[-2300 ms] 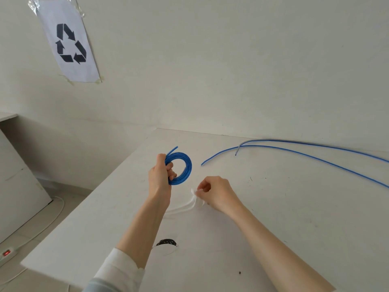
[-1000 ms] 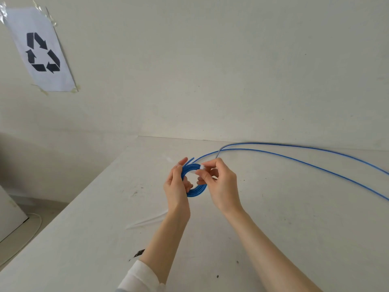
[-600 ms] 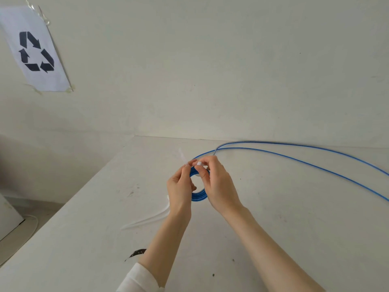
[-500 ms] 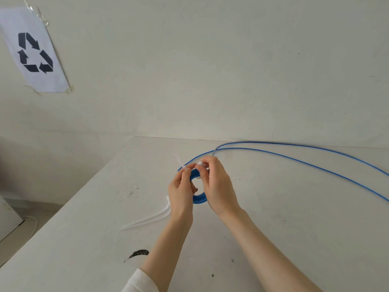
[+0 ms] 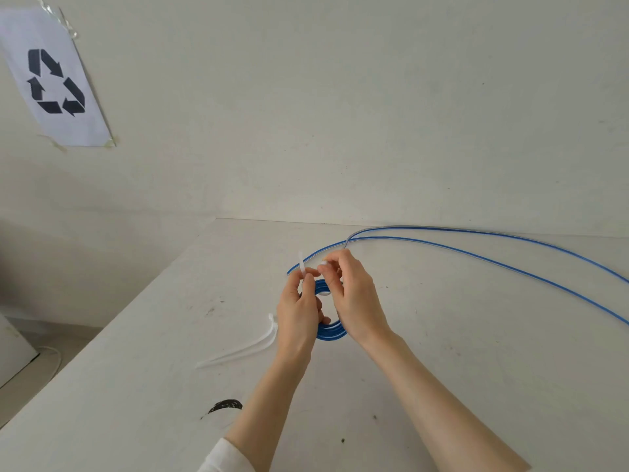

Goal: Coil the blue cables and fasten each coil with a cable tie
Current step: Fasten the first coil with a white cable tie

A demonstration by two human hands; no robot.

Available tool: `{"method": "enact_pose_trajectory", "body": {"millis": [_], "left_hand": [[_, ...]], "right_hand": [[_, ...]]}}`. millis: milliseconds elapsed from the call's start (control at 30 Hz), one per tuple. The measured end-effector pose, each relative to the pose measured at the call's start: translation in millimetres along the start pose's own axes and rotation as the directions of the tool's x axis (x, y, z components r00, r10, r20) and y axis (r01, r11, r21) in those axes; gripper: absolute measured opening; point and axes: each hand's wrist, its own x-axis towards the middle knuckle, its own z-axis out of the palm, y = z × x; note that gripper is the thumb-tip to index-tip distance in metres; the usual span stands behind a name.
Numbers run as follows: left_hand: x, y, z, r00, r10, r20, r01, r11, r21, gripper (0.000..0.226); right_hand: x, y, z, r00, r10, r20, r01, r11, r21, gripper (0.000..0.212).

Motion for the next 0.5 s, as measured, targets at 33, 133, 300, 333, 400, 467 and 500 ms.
{"method": "enact_pose_trajectory", "body": {"millis": [33,133,300,333,400,467,500], "left_hand": [[-1,-1,1,1.0,0.005,-0.014,-0.004,1.0,0.009,0.026],[-4,-5,2,0.998,0.023,-0.05,-0.021,0.999,0.046,0.026],[-12,-12,4,0.996,0.044,-0.072,-0.037,0.995,0.092,0.03],[-14,-14,4,0.996,0.049,-0.075,-0.042,0.995,0.093,0.03],[-16,-15,3,0.994,0.064,-0.085,-0.055,0.992,0.11,0.027],[-16,-14,1,0.992,0.085,-0.091,-0.072,0.988,0.139,0.027],[-16,-13,1,0.991,0.097,-0.091,-0.082,0.984,0.159,0.028]], "right_hand": [[-1,1,1,1.0,-0.021,0.002,0.022,0.999,-0.028,0.008],[-4,1,3,0.999,-0.05,0.001,0.05,0.991,-0.127,0.011],[-10,1,7,0.99,-0.139,-0.006,0.132,0.951,-0.281,0.014],[-11,2,8,0.991,-0.131,-0.001,0.126,0.95,-0.285,0.014],[-13,4,8,0.998,-0.063,-0.014,0.059,0.974,-0.218,0.014],[-14,4,8,0.999,0.028,-0.046,-0.032,0.995,-0.095,0.013],[-15,4,8,0.997,0.045,-0.065,-0.049,0.997,-0.061,0.012]]}}
